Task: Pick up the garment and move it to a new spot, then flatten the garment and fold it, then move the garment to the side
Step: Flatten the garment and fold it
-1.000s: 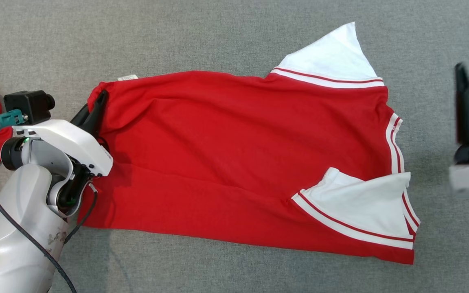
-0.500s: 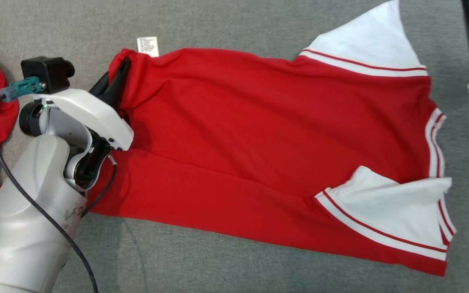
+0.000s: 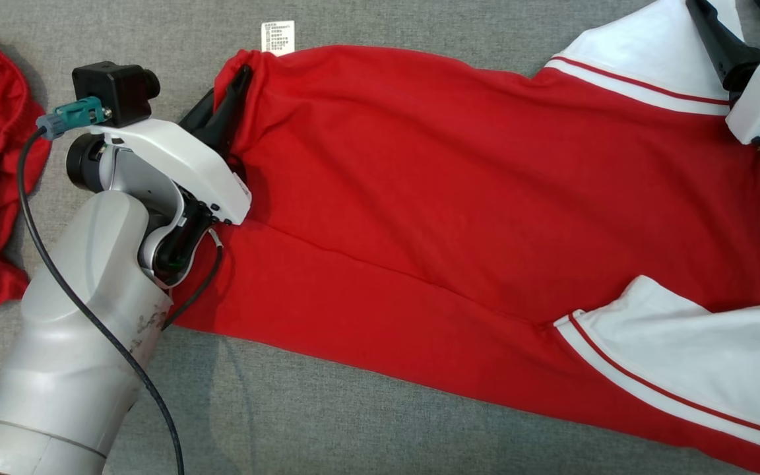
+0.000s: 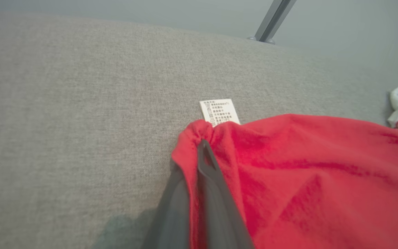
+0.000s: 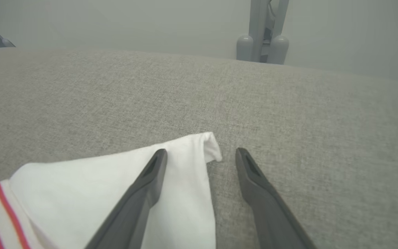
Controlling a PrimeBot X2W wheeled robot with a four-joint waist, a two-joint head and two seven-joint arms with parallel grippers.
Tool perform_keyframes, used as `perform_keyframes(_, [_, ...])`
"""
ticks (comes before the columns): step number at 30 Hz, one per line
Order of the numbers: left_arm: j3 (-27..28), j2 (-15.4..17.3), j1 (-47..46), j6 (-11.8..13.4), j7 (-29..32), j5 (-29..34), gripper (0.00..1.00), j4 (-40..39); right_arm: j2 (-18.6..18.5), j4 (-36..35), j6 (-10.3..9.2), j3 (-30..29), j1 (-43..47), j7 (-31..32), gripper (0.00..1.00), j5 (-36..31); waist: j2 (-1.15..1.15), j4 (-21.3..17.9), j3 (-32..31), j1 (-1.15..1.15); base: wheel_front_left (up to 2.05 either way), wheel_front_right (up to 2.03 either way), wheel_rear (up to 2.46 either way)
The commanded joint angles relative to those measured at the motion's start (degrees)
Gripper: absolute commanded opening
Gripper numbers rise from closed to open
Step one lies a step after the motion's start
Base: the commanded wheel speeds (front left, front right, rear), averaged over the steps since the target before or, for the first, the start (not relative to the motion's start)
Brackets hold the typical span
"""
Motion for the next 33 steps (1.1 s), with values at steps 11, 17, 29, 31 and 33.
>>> perform_keyframes(11, [-1.7, -0.87, -1.93, -0.8, -1.9, -0.97, 0.0, 2.65, -1.43, 3.85, -0.02, 4.67, -6.87, -1.41, 0.0, 6.12, 0.0, 0.76, 0.39, 0.0, 0.0, 0.0, 0.0])
perform_keyframes(17, [-1.67, 0.13, -2.7, -0.85, -3.51, -1.54, 0.0, 2.19, -2.86, 1.81, -0.03, 5.62, -8.6, -6.89, 0.0, 8.03, 0.0, 0.12, -0.57, 0.0, 0.0, 0.0, 0.0])
perform_keyframes(29, [0.83, 3.96, 1.21, -0.05, -6.08, -3.14, 0.0, -3.86, -6.53, -7.46, -0.03, 8.28, -4.59, -16.64, 0.0, 10.48, 0.0, -1.83, -3.14, 0.0, 0.0, 0.0, 0.0])
perform_keyframes(31, [1.64, 5.01, 2.57, -0.08, -6.5, -3.93, 0.0, -6.36, -7.57, -10.08, -0.03, 8.18, -2.75, -17.79, 0.0, 11.29, 0.0, -2.21, -3.42, 0.0, 0.0, 0.0, 0.0])
perform_keyframes(33, [2.62, 6.01, 4.75, -0.12, -6.72, -5.03, 0.0, -9.35, -8.95, -13.28, -0.02, 8.05, -0.27, -18.81, 0.0, 11.15, 0.0, -2.57, -3.63, 0.0, 0.0, 0.0, 0.0])
